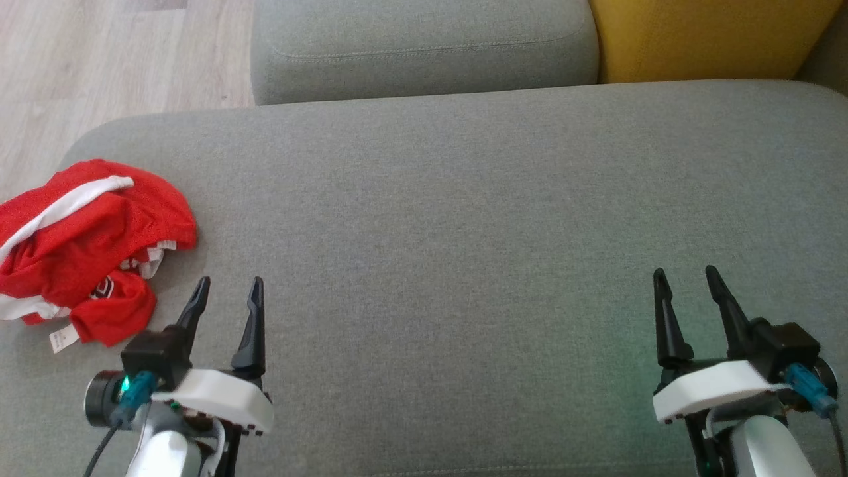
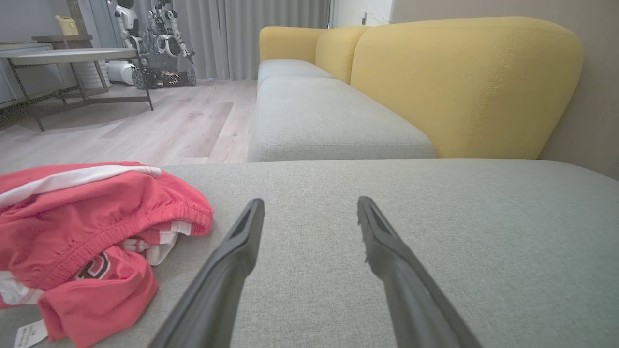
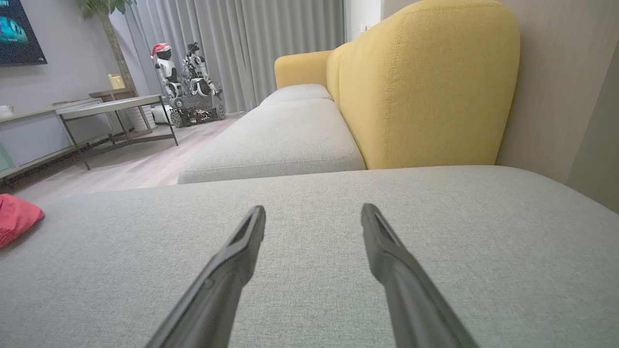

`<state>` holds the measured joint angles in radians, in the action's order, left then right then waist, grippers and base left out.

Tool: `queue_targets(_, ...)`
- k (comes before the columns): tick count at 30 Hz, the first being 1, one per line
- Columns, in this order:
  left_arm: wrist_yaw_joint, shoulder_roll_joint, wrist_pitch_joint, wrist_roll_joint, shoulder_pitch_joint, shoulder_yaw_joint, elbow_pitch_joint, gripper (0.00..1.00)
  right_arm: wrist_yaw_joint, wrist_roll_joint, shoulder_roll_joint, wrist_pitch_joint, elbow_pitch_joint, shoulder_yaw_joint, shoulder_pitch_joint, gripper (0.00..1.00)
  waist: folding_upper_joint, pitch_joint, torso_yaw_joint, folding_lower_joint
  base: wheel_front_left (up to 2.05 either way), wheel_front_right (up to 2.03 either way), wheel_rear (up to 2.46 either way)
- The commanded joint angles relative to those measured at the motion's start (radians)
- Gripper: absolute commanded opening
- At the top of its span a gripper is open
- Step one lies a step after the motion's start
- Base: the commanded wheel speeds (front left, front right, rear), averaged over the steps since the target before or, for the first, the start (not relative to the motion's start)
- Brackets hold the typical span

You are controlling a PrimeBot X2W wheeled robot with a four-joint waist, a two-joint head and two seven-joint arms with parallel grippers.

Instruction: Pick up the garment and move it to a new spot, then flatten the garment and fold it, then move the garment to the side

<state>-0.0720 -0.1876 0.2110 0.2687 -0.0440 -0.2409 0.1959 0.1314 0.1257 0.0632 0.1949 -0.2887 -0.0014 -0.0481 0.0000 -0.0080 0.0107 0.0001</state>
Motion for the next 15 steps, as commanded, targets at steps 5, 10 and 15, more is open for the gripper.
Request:
queue_targets(5,-0.004,-0.014,0.028,-0.056,-0.034,0.043,-0.026,1.0,-0.001,-0.053,-0.003,0.017,0.026,0.02,-0.023,1.0,0.0,0.0,-0.001,-0.0001,0.0,0.0,0.0)
queue_targets(10,0.0,-0.008,0.043,-0.106,-0.034,0.049,-0.023,1.0,-0.001,-0.07,-0.007,0.026,0.026,0.025,-0.022,1.0,0.0,0.0,-0.002,-0.0001,0.0,0.0,0.0)
queue_targets(15,0.005,0.0,0.051,-0.135,-0.033,0.059,-0.02,1.0,-0.001,-0.076,-0.008,0.028,0.024,0.031,-0.023,1.0,0.0,0.0,-0.004,-0.0001,0.0,0.0,0.0)
